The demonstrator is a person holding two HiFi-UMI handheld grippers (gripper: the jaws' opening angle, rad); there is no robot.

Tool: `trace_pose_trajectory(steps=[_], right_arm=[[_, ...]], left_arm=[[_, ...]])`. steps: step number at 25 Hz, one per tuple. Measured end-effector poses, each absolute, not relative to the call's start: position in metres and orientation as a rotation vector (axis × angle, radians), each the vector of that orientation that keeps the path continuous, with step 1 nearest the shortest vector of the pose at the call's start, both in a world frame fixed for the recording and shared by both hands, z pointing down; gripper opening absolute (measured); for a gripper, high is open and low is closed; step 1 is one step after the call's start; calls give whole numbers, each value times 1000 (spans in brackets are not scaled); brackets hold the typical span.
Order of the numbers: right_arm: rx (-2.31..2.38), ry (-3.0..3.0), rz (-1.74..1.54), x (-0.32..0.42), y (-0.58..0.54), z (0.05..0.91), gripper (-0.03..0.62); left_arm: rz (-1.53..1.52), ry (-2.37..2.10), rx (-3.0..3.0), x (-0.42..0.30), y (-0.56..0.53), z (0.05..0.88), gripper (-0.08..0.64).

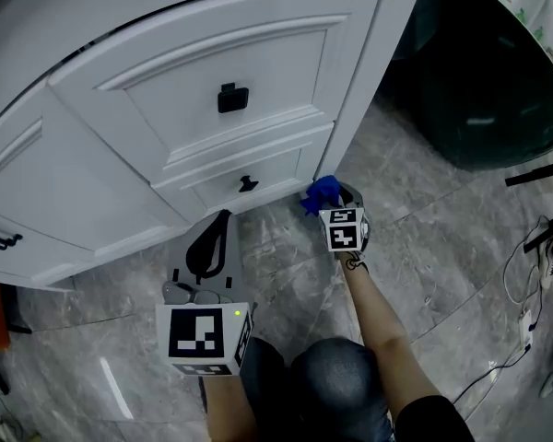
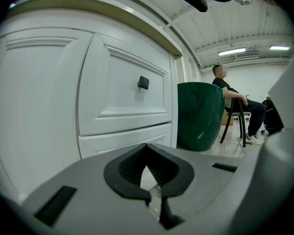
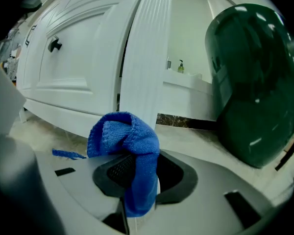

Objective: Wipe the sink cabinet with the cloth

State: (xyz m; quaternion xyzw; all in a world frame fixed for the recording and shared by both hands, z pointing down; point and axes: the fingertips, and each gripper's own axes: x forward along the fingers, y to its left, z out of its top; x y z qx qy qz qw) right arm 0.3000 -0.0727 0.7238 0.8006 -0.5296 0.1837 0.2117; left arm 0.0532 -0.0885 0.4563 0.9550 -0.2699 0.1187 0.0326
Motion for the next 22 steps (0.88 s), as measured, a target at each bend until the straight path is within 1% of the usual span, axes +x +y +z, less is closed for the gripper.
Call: trace_pose_trajectory(steps=[3, 7, 16, 22], right_arm=[[2213, -1550, 597, 282, -66, 704, 114], [2200, -1779, 627, 238, -59, 639, 114], [2194, -2084, 270, 170, -60, 454, 114], [2290, -1983, 102, 134, -25, 377, 115]], left_arm=[[321, -837, 2949, 55, -85, 448, 0], [279, -841, 2970, 53, -84, 438, 0], [124, -866, 2974, 38, -83, 413, 0], [210, -814, 3114, 39, -74, 402, 0]])
